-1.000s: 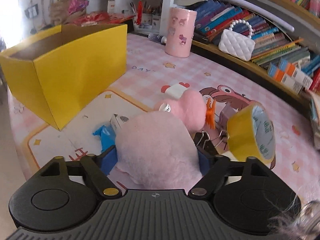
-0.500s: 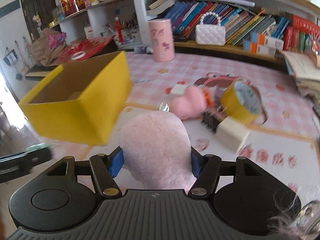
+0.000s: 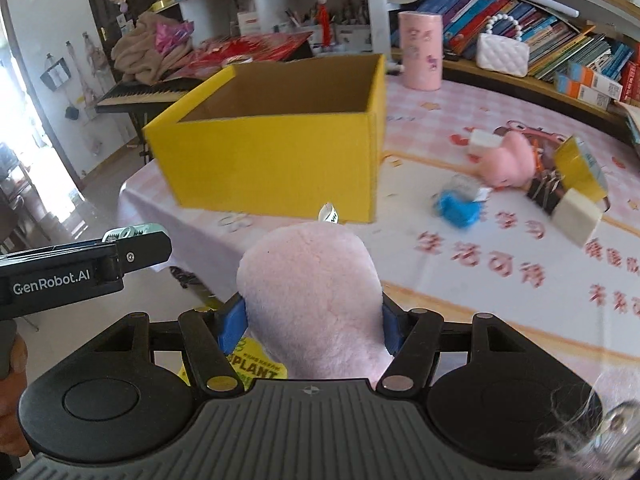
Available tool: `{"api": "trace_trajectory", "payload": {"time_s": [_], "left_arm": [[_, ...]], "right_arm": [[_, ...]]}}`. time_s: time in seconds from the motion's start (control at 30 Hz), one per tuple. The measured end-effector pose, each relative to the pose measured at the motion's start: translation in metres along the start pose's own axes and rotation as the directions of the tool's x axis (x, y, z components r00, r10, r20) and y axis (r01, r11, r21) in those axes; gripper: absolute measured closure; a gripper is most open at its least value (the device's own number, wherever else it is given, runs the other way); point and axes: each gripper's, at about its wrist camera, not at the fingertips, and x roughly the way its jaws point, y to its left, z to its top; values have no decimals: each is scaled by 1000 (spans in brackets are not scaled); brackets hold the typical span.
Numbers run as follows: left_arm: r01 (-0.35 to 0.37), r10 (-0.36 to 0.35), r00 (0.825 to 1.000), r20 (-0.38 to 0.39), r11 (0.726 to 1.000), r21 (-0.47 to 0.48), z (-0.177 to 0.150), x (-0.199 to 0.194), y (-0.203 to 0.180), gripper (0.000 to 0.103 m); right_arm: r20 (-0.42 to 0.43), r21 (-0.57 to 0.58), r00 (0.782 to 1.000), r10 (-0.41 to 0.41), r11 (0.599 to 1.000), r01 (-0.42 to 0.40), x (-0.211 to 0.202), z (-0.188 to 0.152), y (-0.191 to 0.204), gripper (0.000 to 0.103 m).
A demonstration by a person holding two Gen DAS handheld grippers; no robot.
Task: Organize objects
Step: 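Carry the clip and pig into the yellow box and open both grippers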
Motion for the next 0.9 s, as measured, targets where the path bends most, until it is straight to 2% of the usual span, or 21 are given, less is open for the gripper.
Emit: {"api": "trace_trajectory", "payload": {"time_s": [0.37, 0.9], "left_arm": [[20, -20, 999, 25, 1000, 17, -3, -21, 44, 35], [61, -62, 996, 61, 998, 24, -1, -30, 63, 35]], "right_arm": [[6, -18, 1000, 10, 1000, -10, 0, -12, 56, 40], [18, -38, 1000, -12, 999, 13, -3, -10, 80, 40]]}}
